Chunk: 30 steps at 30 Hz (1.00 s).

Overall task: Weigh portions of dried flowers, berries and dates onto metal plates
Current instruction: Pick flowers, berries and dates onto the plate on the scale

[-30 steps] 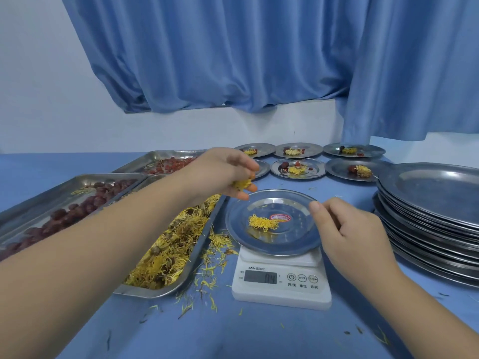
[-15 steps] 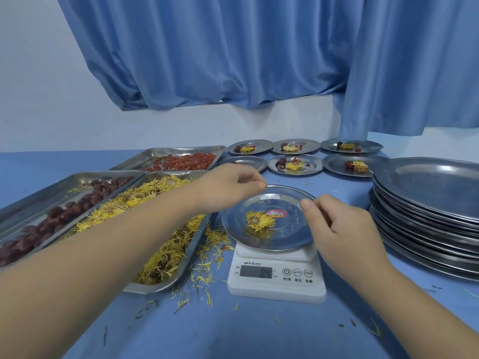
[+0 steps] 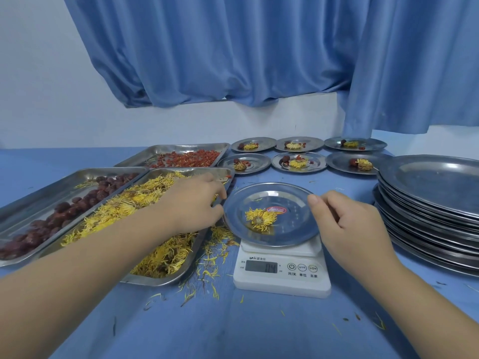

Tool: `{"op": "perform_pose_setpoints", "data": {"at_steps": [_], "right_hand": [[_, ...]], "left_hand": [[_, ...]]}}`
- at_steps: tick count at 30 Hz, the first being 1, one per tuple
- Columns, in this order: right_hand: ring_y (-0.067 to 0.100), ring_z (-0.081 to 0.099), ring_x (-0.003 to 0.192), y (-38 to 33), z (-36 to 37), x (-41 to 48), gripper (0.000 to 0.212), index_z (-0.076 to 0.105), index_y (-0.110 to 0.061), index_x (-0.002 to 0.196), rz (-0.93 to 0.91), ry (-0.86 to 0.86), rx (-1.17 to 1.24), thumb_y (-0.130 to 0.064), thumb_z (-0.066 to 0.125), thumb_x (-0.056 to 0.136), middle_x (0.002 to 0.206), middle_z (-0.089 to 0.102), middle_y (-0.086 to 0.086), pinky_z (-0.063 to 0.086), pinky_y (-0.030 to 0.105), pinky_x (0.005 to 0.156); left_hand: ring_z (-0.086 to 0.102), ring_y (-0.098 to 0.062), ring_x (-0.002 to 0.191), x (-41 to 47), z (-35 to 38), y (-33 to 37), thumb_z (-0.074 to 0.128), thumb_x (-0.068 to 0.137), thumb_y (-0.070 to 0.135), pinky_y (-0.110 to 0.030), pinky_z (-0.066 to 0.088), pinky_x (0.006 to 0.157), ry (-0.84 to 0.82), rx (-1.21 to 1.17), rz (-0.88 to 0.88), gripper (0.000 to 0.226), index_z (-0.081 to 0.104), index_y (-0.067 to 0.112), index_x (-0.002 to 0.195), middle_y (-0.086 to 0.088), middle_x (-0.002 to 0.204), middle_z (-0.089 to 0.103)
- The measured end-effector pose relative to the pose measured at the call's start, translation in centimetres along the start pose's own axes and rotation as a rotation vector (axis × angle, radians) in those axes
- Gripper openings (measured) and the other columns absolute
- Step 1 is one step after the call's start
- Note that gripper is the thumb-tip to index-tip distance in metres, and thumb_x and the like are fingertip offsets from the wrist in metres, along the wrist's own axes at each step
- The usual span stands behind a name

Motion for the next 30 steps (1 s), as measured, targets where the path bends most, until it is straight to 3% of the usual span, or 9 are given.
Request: {"op": "perform_pose_setpoints", "data": {"at_steps": [5, 11, 14, 19, 21, 24, 27, 30], "right_hand": [[0.006, 0.046, 0.048, 0.4, 0.5, -0.1, 0.037, 0.049, -0.029, 0.065, 0.011, -0.111, -0.067, -0.058, 0.039, 0.085, 0.045, 0.046, -0.006, 0.030, 0.028, 0.046], [-0.004, 0.045, 0.064, 0.0, 1.8, -0.6, 0.054, 0.061, -0.038, 0.091, -0.150, -0.484, -0.221, -0.080, 0.038, 0.067, 0.060, 0.050, -0.017, 0.034, 0.020, 0.056], [0.001, 0.051, 0.071, 0.2, 1.5, -0.3, 0.053, 0.065, -0.037, 0.088, -0.183, -0.463, -0.275, -0.078, 0.039, 0.070, 0.071, 0.059, -0.016, 0.039, 0.020, 0.059], [0.001, 0.049, 0.069, 0.3, 0.9, -0.2, 0.047, 0.065, -0.038, 0.086, -0.185, -0.472, -0.316, -0.076, 0.042, 0.073, 0.071, 0.059, -0.017, 0.030, 0.016, 0.054], [0.000, 0.049, 0.069, 0.4, 0.6, -0.2, 0.047, 0.065, -0.038, 0.085, -0.167, -0.480, -0.333, -0.077, 0.040, 0.072, 0.070, 0.058, -0.018, 0.030, 0.016, 0.054], [-0.002, 0.049, 0.064, 0.5, 0.0, 0.0, 0.048, 0.064, -0.035, 0.078, -0.109, -0.453, -0.298, -0.076, 0.037, 0.074, 0.063, 0.055, -0.014, 0.033, 0.019, 0.054], [0.001, 0.049, 0.060, 0.3, -0.6, 0.1, 0.050, 0.063, -0.031, 0.071, -0.087, -0.357, -0.227, -0.071, 0.033, 0.078, 0.055, 0.052, -0.011, 0.036, 0.024, 0.052], [0.006, 0.051, 0.058, 0.1, -0.8, 0.1, 0.054, 0.061, -0.023, 0.067, -0.090, -0.269, -0.178, -0.065, 0.031, 0.083, 0.054, 0.053, -0.006, 0.045, 0.032, 0.055]], "left_hand": [[0.049, -0.016, 0.111, -0.2, 0.7, -0.6, 0.055, 0.087, 0.037, -0.039, 0.045, 0.095, -0.079, 0.075, 0.026, 0.025, 0.068, 0.029, 0.107, 0.006, 0.116, 0.054], [0.038, -0.018, 0.129, -0.5, 2.5, -0.4, 0.053, 0.084, 0.049, -0.043, 0.033, 0.103, -0.226, 0.168, 0.114, 0.039, 0.068, 0.029, 0.114, 0.006, 0.142, 0.043], [0.028, -0.018, 0.138, -0.5, 3.4, -0.1, 0.052, 0.083, 0.053, -0.044, 0.028, 0.105, -0.286, 0.248, 0.132, 0.044, 0.068, 0.027, 0.115, 0.005, 0.150, 0.035], [0.012, -0.023, 0.149, -0.1, 3.8, 0.1, 0.055, 0.086, 0.047, -0.047, 0.021, 0.113, -0.315, 0.299, 0.134, 0.033, 0.072, 0.029, 0.107, 0.004, 0.156, 0.029], [0.021, -0.020, 0.145, -0.2, 3.7, 0.1, 0.057, 0.086, 0.043, -0.044, 0.027, 0.109, -0.275, 0.285, 0.154, 0.026, 0.073, 0.029, 0.101, 0.005, 0.149, 0.037], [0.041, -0.011, 0.123, -0.3, 3.1, 0.1, 0.059, 0.085, 0.038, -0.038, 0.035, 0.097, -0.143, 0.215, 0.190, 0.014, 0.070, 0.028, 0.087, 0.011, 0.132, 0.048], [0.047, -0.010, 0.117, -0.6, 2.1, -0.4, 0.060, 0.085, 0.035, -0.035, 0.034, 0.099, -0.097, 0.095, 0.181, 0.014, 0.054, 0.035, 0.072, 0.012, 0.128, 0.051], [0.051, -0.010, 0.111, -1.2, 0.8, -0.9, 0.062, 0.085, 0.029, -0.034, 0.037, 0.101, -0.026, -0.053, 0.171, 0.014, 0.055, 0.035, 0.074, 0.011, 0.117, 0.056]]}}
Point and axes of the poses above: each hand's wrist, its own x-axis towards the middle knuckle, its own z-axis out of the palm, y = z × x, the point moved 4 cm from there along x, towards the middle knuckle
